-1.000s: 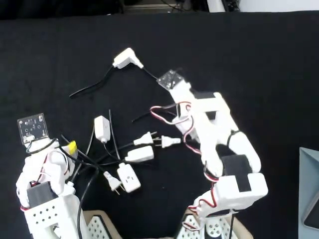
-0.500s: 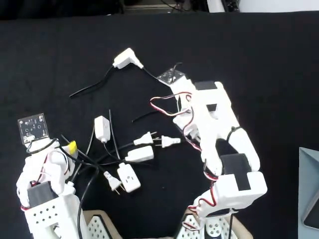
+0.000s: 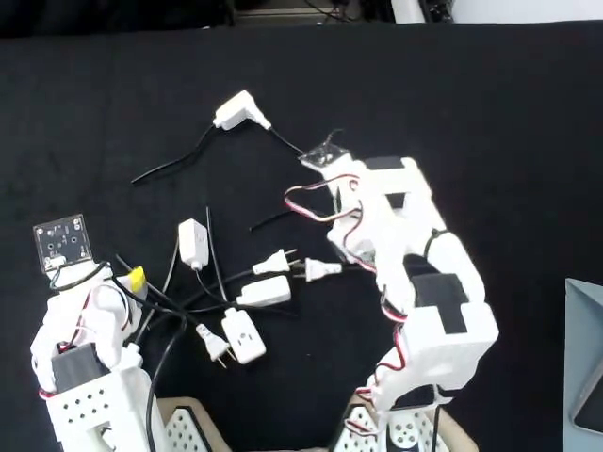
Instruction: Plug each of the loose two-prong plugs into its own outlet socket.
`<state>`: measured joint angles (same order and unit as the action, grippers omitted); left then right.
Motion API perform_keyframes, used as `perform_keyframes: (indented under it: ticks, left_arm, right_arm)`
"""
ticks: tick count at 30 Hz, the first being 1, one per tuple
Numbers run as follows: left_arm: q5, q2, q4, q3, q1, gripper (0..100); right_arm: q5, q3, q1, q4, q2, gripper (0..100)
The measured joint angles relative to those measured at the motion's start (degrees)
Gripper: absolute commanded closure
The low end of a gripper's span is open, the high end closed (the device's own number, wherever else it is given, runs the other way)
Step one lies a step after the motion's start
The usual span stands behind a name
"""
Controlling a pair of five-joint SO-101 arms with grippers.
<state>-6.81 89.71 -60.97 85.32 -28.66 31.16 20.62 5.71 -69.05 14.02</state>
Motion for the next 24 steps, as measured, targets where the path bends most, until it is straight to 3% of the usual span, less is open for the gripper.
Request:
perform_keyframes:
  ticks: [6,15,24]
  left_arm:
    - [0.00,0.00,0.00,0.00,0.00,72]
    - [-0.09,0.00,0.00,0.00,0.00,72]
    - [-0.09,0.09,0.00,0.00,0.00,72]
  right_arm:
    - [0.00,-1.93,-2.90,-0.18,0.18,98.2]
    - [4.04,-2.11,-3.34,-1.49,-0.97,98.7]
    - [5.54,-0.44,-0.44,-5.89,-25.14,98.7]
